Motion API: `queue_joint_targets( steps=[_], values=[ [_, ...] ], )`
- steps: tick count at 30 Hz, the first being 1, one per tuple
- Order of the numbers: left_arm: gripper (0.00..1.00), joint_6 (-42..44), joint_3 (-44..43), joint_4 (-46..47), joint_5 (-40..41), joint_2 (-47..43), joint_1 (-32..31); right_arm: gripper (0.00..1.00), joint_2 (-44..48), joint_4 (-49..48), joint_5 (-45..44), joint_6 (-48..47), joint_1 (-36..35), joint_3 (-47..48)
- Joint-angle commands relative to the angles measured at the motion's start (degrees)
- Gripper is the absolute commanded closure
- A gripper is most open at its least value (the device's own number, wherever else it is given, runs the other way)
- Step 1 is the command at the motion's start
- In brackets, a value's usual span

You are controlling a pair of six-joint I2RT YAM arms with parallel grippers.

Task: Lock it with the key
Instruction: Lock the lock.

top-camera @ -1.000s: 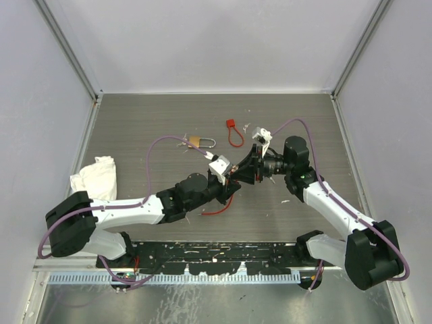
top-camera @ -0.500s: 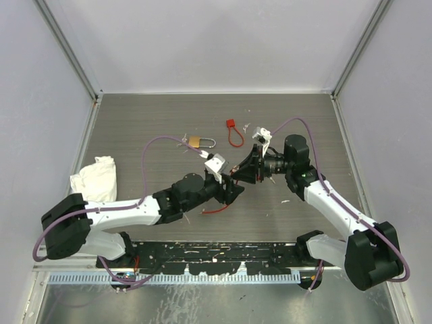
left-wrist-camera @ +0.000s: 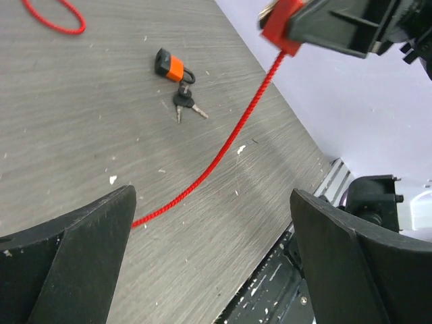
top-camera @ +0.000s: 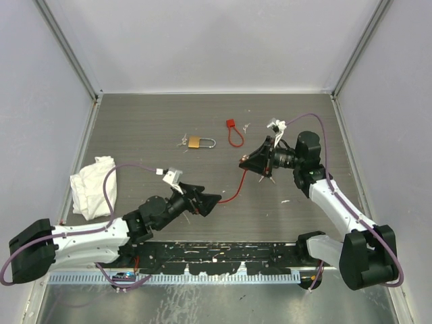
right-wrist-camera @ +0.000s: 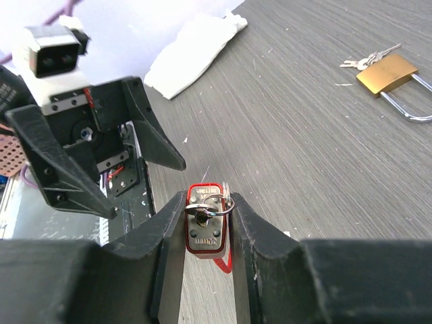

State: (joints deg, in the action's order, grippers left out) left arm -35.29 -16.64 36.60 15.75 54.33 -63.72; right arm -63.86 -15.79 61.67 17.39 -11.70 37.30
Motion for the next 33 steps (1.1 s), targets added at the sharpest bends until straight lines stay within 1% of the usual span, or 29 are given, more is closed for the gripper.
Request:
queue_joint_targets(
  steps=[1,6,8,12,15,18,22,25,29,31,33],
  values=[
    [0.02,-12.6,3.9,6.1,5.6,-2.2,0.3,0.99,1.6,-5.8,0.4,3.9,1.5,1.2],
    [0.01,-23.6,7.5,5.4,8.0,-2.4,0.3,0.99,1.9,-7.8,0.4,6.6,3.8,0.8],
    [0.0,-26.8,7.5,2.0,8.4,-2.5,0.3,0.99,2.0,-8.3,0.3,7.6,4.5,0.6],
    [0.03,-32.4,6.0,-4.6,9.7,-2.3,0.3,0.99,2.1,-9.5,0.2,9.6,5.6,0.4],
    [0.04,-36.0,5.8,-6.2,10.9,-1.5,0.3,0.99,1.9,-11.7,-0.4,11.9,6.6,0.0],
    [0.06,-39.0,6.4,-4.4,12.9,0.3,0.2,0.99,1.8,-16.4,-1.4,16.8,7.4,-1.6],
    [0.06,-41.9,6.4,-0.9,15.0,4.1,0.3,0.99,1.7,-18.4,-2.7,19.1,7.6,-2.8],
    [0.07,-43.2,4.6,2.2,15.2,7.9,0.2,0.99,1.6,-20.4,-3.6,21.0,7.6,-3.9],
    [0.12,-46.6,1.9,6.2,16.5,14.4,-0.2,0.99,1.3,-22.9,-4.0,23.4,7.6,-4.9],
    [0.16,-49.6,1.3,8.6,18.1,18.5,-0.6,0.99,1.4,-23.4,-4.1,23.9,7.6,-5.0],
    [0.17,-53.6,0.9,10.6,20.6,22.7,-1.7,0.99,1.5,-23.7,-4.1,24.1,7.6,-5.2]
  ],
)
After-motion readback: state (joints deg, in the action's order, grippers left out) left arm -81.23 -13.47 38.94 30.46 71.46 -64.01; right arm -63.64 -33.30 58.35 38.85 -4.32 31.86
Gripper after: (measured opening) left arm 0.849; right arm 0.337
